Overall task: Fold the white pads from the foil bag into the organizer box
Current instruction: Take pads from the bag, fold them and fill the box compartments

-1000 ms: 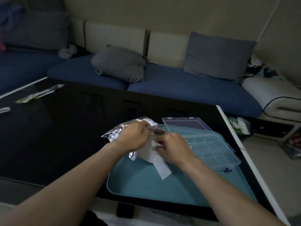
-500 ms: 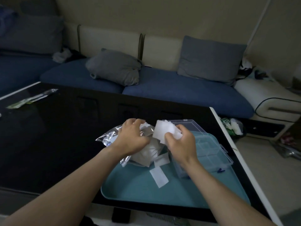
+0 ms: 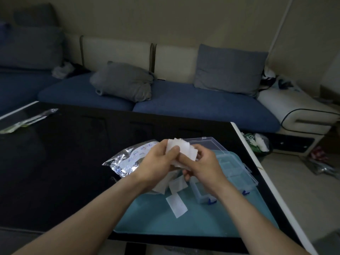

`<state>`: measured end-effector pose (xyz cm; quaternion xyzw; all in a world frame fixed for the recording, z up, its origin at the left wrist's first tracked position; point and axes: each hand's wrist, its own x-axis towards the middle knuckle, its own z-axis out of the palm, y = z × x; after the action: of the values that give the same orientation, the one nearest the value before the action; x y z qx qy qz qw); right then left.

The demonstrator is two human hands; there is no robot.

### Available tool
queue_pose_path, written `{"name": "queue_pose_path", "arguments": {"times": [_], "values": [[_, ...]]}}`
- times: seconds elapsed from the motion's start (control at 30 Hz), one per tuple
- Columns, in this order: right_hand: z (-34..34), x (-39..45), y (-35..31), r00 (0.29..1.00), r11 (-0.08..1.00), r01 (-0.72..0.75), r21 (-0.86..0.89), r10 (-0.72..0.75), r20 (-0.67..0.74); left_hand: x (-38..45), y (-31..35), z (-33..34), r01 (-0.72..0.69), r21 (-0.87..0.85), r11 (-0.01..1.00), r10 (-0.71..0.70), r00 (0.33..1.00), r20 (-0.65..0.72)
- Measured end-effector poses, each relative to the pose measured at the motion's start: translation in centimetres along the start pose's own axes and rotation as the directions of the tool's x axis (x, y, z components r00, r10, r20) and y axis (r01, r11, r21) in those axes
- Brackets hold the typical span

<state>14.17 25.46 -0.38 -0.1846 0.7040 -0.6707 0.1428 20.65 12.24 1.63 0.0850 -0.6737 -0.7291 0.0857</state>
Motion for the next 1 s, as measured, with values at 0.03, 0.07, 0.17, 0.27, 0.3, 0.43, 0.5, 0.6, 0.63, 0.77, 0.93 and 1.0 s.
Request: {"name": "queue_pose_path", "arguments": {"times": [0.03,0.07,0.17,0.27,0.3,0.43,0.5,0.6,0.63,0.77,0.93,1.0], "values": [[0.0,0.0,0.1,0.997,0.999,0.004,-0.051,-0.008,-0.071,0.1,-0.3,0.1,0.019,-0.033,0.999,-0.020,0.999,-0.040],[-0.1,0.1,0.1,0.991,0.996,0.008,-0.089,-0.020,-0.130,0.4,-0.7,0.1,0.041,-0.065,0.997,-0.046,0.996,-0.072],[-0.2,0.3,0.0,0.978,0.987,0.039,-0.153,-0.069,-0.198,1.1,-1.3,0.1,0.113,-0.158,0.981,-0.127,0.989,-0.081],[-0.4,0.3,-0.2,0.969,0.971,0.078,-0.228,-0.128,-0.213,1.4,-1.6,-0.1,0.119,-0.195,0.973,-0.135,0.988,-0.071],[-0.4,0.2,-0.2,0.966,0.964,0.090,-0.251,-0.147,-0.215,1.5,-1.6,-0.1,0.117,-0.212,0.970,-0.135,0.988,-0.070],[-0.3,0.1,-0.5,0.946,0.934,0.151,-0.323,-0.231,-0.225,1.5,-1.6,0.0,0.096,-0.238,0.967,-0.117,0.990,-0.076],[-0.3,0.1,-0.6,0.938,0.926,0.170,-0.336,-0.257,-0.233,1.5,-1.5,-0.2,0.079,-0.240,0.968,-0.102,0.991,-0.083],[-0.3,0.0,-0.8,0.960,0.970,0.120,-0.210,-0.168,-0.226,1.4,-1.1,-0.5,0.086,-0.255,0.963,-0.102,0.994,-0.050],[-0.4,0.0,-0.9,0.971,0.986,0.090,-0.138,-0.118,-0.210,1.4,-0.9,-0.6,0.096,-0.265,0.960,-0.107,0.994,-0.030],[-0.9,0.1,-0.7,0.997,1.000,-0.028,0.012,0.029,-0.078,1.3,-0.4,-0.8,0.165,-0.306,0.938,-0.162,0.986,0.035],[-1.2,0.0,-0.6,0.988,0.999,-0.042,0.012,0.043,-0.151,1.2,-0.6,-0.5,0.214,-0.348,0.913,-0.221,0.975,0.021],[-1.3,0.1,-0.5,0.973,0.999,-0.034,-0.015,0.029,-0.227,1.3,-0.8,-0.3,0.213,-0.353,0.911,-0.240,0.970,-0.032]]}}
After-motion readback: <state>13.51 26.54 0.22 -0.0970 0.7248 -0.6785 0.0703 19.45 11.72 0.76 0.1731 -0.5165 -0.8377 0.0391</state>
